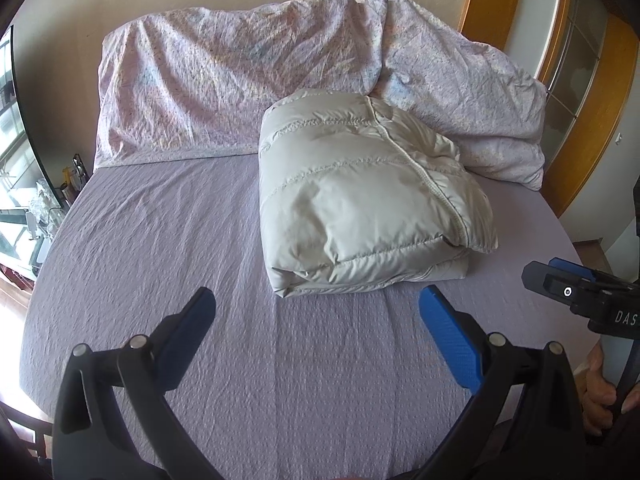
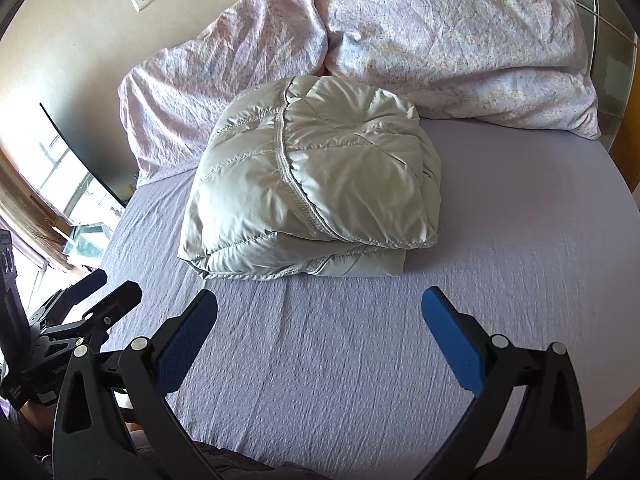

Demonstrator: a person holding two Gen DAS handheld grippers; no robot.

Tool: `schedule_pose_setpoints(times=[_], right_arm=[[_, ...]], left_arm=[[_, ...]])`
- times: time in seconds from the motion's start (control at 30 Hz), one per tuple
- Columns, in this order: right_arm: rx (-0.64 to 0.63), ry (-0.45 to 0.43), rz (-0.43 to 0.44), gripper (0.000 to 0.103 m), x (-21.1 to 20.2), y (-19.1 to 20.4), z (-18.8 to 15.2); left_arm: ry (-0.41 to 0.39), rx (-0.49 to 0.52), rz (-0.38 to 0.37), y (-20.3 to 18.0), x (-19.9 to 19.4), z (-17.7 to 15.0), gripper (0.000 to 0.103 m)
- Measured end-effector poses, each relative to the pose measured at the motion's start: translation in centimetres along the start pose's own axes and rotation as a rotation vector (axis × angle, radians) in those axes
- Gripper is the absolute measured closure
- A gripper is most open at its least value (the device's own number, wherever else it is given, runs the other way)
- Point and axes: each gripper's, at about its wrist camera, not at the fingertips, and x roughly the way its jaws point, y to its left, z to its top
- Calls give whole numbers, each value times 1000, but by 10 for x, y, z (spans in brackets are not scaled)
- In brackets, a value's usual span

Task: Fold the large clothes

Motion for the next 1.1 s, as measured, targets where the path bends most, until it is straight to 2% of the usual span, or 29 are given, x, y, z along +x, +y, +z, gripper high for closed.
schedule_pose_setpoints(times=[1.1], right_arm=[[-8, -33, 10, 1, -8, 3, -1]], left_arm=[[-11, 1, -26, -4, -1, 0, 2]])
